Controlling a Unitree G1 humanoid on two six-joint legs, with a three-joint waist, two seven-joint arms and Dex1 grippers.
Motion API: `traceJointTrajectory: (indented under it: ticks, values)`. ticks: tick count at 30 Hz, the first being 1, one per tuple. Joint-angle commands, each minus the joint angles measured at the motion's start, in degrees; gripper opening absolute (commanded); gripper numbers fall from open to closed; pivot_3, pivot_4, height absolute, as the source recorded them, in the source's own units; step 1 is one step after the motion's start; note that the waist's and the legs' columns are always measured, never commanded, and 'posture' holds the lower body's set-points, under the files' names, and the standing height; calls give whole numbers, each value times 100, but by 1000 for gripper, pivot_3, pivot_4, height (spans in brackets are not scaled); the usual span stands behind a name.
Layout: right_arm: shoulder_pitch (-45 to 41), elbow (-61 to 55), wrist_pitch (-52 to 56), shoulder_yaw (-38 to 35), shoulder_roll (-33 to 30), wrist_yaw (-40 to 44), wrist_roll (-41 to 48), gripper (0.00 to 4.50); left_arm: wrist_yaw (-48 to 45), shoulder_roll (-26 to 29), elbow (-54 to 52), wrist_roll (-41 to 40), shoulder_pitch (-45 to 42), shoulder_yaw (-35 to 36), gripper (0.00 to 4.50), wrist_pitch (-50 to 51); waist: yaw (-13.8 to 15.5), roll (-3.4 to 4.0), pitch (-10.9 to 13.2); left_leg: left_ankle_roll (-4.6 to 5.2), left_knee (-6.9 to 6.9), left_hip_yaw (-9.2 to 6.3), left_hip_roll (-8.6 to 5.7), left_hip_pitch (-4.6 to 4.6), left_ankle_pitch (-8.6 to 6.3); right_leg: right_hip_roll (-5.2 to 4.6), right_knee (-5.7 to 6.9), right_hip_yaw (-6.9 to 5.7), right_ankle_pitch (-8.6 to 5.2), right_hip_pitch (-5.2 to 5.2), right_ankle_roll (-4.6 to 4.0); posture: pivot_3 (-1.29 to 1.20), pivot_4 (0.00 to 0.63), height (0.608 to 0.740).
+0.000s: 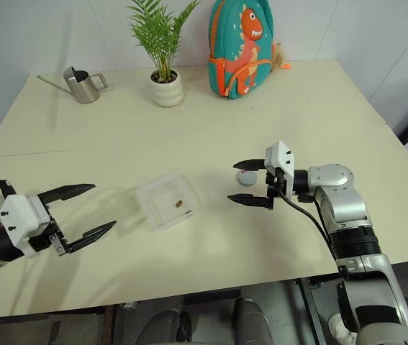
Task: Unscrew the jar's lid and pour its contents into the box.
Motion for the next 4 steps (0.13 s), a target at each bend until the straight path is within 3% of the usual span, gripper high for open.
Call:
traceJointTrajectory:
  ticks: [1, 4]
  values:
    - [63, -230, 26, -154, -94, 44, 103, 4500, -98, 47, 100, -88, -116, 76, 4463, 16, 14, 0, 0, 0, 1, 1, 0, 0, 0, 0, 0, 0, 0, 0, 0, 0, 150, 740]
    - [52, -271, 127, -201, -54, -35, 138, 4500, -167, 62, 129, -109, -181, 78, 4463, 65, 26, 0, 0, 2, 3, 3, -2, 0, -1, -4, 0, -3, 0, 1, 0, 0, 150, 740]
